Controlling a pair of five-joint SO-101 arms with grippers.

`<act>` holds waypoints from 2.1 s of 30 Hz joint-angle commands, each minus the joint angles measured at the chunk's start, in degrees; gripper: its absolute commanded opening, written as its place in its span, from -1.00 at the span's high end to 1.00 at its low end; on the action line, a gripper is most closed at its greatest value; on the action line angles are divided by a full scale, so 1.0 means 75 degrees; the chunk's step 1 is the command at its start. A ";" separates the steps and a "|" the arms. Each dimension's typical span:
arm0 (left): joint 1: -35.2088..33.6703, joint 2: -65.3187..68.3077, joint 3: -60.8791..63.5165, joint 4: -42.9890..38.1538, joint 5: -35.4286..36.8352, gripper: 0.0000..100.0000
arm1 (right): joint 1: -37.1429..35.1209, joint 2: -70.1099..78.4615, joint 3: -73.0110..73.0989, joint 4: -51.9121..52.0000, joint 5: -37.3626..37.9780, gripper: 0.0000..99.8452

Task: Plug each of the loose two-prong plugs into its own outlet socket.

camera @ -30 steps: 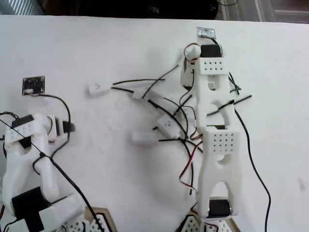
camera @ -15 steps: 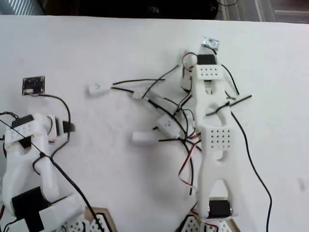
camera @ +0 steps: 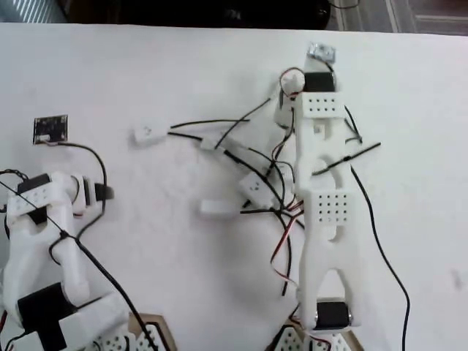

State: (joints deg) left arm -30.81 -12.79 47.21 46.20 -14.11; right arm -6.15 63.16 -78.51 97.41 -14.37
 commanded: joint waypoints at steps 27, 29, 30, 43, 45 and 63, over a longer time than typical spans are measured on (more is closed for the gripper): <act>0.0123 -0.0252 0.0047 -0.0117 0.0023 0.35 | 0.1026 -0.3370 -0.2168 0.0182 1.0292 0.96; 0.0123 -0.0252 0.0047 -0.0117 0.0023 0.35 | 0.1166 -0.3370 -0.2168 0.0182 1.0971 0.96; 0.0123 -0.0252 0.0047 -0.0117 0.0023 0.35 | 0.1225 -0.3370 -0.2168 0.0182 1.1264 0.96; 0.0123 -0.0252 0.0094 -0.0270 0.0059 0.35 | 0.1389 -0.5046 0.1606 0.0205 1.2507 0.96; 0.0123 -0.0252 0.0094 -0.0270 0.0059 0.35 | 0.1377 -0.5691 0.2837 0.0193 1.2695 0.96; 0.0123 -0.0252 0.0094 -0.0270 0.0070 0.35 | 0.1612 -0.9547 1.3421 -0.2292 1.8649 0.96</act>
State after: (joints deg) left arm -30.81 -12.79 48.18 45.05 -14.11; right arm 5.01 -3.12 10.64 85.36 119.96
